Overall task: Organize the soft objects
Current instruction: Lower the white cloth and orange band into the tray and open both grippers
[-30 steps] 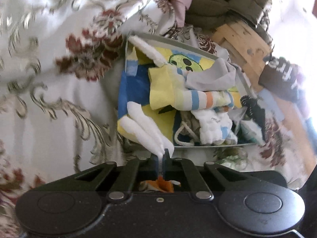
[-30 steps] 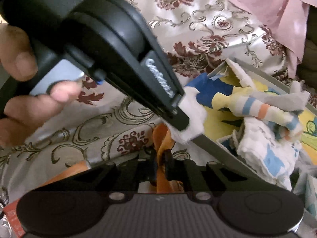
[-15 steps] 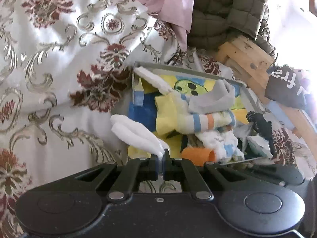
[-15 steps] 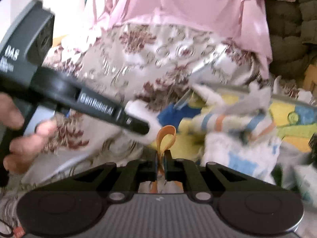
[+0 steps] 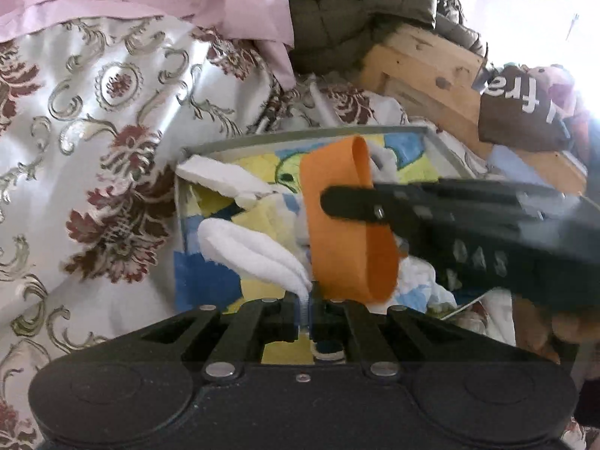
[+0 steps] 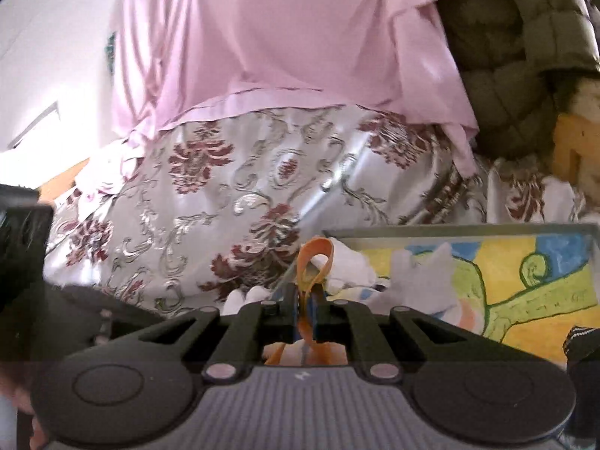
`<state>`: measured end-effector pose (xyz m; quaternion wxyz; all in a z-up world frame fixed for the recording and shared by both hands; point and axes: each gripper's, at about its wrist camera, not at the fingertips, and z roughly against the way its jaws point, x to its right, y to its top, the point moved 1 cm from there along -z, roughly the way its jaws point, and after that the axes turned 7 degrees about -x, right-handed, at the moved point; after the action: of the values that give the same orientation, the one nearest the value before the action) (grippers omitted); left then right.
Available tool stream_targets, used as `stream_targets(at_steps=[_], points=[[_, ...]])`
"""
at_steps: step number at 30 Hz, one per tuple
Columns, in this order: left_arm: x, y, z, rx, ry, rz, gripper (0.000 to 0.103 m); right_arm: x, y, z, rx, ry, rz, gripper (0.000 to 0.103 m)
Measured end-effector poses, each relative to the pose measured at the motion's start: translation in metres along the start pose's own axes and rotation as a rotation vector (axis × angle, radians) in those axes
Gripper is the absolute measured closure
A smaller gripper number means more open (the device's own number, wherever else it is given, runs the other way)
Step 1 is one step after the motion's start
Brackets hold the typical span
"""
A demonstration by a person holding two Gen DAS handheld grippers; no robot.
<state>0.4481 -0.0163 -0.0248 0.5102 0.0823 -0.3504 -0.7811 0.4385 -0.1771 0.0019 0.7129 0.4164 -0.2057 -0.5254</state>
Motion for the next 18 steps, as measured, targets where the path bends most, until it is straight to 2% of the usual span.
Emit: stream_targets(at_steps=[5, 9, 13, 18], points=[[0.005, -0.005, -0.01, -0.038, 0.015, -0.022, 0.097, 0.013, -0.005, -0.004, -0.009, -0.034, -0.037, 0.091], [0.004, -0.009, -0.019, -0.107, 0.047, -0.026, 0.094, 0.021, -0.011, -0.005, 0.001, -0.066, -0.06, 0.087], [-0.002, -0.014, -0.026, -0.158, 0.088, 0.0, 0.089, 0.023, -0.016, -0.009, 0.001, -0.12, -0.047, 0.082], [-0.009, -0.02, -0.026, -0.179, 0.105, 0.045, 0.083, 0.024, -0.019, -0.016, -0.015, -0.165, -0.038, 0.078]])
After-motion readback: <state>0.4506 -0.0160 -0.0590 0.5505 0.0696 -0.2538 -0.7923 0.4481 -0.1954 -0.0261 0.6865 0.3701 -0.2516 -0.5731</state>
